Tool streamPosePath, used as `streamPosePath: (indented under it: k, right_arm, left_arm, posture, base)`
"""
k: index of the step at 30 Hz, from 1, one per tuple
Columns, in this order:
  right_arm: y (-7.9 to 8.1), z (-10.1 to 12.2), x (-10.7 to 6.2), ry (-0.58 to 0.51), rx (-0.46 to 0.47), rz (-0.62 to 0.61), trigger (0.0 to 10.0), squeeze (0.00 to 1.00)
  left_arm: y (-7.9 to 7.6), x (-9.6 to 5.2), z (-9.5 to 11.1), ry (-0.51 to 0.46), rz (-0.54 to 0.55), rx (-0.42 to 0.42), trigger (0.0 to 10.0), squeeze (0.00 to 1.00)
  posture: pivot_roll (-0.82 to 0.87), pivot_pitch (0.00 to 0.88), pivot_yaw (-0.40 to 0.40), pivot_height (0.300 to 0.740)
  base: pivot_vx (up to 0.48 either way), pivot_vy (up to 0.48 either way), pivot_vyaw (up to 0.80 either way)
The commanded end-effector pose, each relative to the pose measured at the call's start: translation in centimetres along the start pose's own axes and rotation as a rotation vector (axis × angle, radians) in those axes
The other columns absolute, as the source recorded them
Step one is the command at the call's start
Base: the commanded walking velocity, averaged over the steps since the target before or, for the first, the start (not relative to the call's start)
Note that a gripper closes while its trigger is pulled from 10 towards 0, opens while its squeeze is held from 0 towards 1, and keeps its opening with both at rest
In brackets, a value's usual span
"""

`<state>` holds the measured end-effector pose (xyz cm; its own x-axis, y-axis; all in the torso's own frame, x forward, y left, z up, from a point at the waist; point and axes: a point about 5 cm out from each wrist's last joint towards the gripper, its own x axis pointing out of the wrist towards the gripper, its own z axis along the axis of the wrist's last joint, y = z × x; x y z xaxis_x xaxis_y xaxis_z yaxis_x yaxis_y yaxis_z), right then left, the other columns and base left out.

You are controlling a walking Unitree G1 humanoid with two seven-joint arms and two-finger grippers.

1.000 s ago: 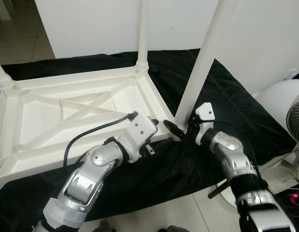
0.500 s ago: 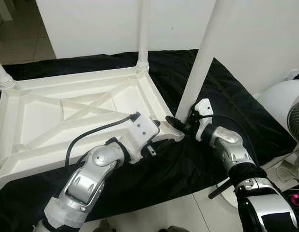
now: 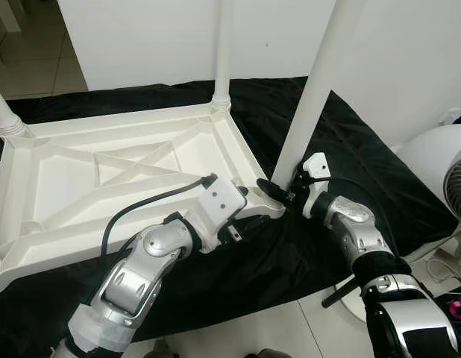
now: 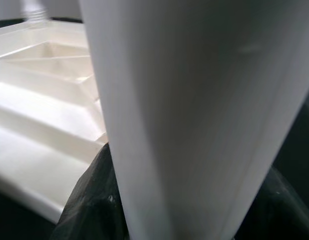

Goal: Building children table

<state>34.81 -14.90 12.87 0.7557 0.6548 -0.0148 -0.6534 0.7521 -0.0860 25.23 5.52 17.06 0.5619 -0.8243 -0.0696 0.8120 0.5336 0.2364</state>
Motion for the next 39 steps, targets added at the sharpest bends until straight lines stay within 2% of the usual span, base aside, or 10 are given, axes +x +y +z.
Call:
streamPosePath:
  k: [1, 7, 10, 13, 15, 19, 24, 31, 32, 39]
  right_arm:
    - [0.1, -1.1, -0.2, 0.056, 0.028, -0.065, 10.0, 0.00]
    - [1.0, -1.0, 0.2, 0.041, 0.072, -0.108, 10.0, 0.00]
    - [1.9, -0.9, 0.5, 0.027, 0.108, -0.184, 10.0, 0.00]
    - [3.0, -0.8, 0.4, -0.003, 0.204, -0.522, 10.0, 0.00]
    - [3.0, -0.8, 0.4, -0.003, 0.204, -0.522, 10.0, 0.00]
    - [4.6, -0.6, -0.3, -0.010, 0.213, -0.782, 10.0, 0.00]
    - [4.8, -0.7, -0.5, 0.000, 0.220, -0.816, 10.0, 0.00]
    - [5.7, 0.0, -0.6, -0.006, 0.227, -0.773, 10.0, 0.00]
    - [5.8, 0.3, -0.7, -0.030, 0.232, -0.758, 10.0, 1.00]
    - [5.7, 1.4, -1.0, -0.118, 0.229, -0.670, 10.0, 1.00]
  left_arm:
    - [-0.3, 0.2, 0.1, 0.002, -0.032, 0.011, 10.0, 0.00]
    - [-0.5, 0.2, 0.0, 0.005, -0.032, 0.013, 10.0, 0.00]
    - [-0.5, 0.1, 0.1, 0.004, -0.030, 0.016, 10.0, 0.00]
    - [-0.3, 0.0, 0.0, 0.005, -0.019, 0.019, 10.0, 0.00]
    - [-0.3, 0.0, 0.0, 0.005, -0.019, 0.019, 10.0, 0.00]
    - [-0.4, 0.0, -0.1, 0.007, -0.015, 0.014, 10.0, 0.00]
    - [-0.5, 0.1, -0.2, 0.006, -0.021, 0.020, 10.0, 0.00]
    - [-0.2, 0.0, -0.2, 0.007, -0.022, 0.030, 10.0, 0.00]
    - [0.0, 0.0, -0.2, 0.008, -0.018, 0.032, 10.0, 0.00]
    - [0.1, 0.0, -0.1, 0.007, -0.004, 0.039, 10.0, 0.00]
  posture:
    - [-0.02, 0.000, -0.033, 0.740]
    - [-0.02, 0.000, -0.038, 0.740]
    - [-0.02, 0.000, -0.049, 0.740]
    - [-0.02, 0.000, -0.057, 0.740]
    - [-0.02, 0.000, -0.057, 0.740]
    - [-0.02, 0.000, -0.061, 0.740]
    - [-0.03, 0.000, -0.055, 0.740]
    - [-0.04, 0.000, -0.051, 0.740]
    - [-0.04, 0.000, -0.051, 0.740]
    - [-0.04, 0.000, -0.047, 0.740]
  base:
    - [0.000, 0.000, 0.00]
    - [0.000, 0.000, 0.00]
    - [0.000, 0.000, 0.00]
    - [0.000, 0.000, 0.00]
    - [0.000, 0.000, 0.00]
    - [0.000, 0.000, 0.00]
    - [0.000, 0.000, 0.00]
    - [0.000, 0.000, 0.00]
    - [0.000, 0.000, 0.00]
    - [0.000, 0.000, 0.00]
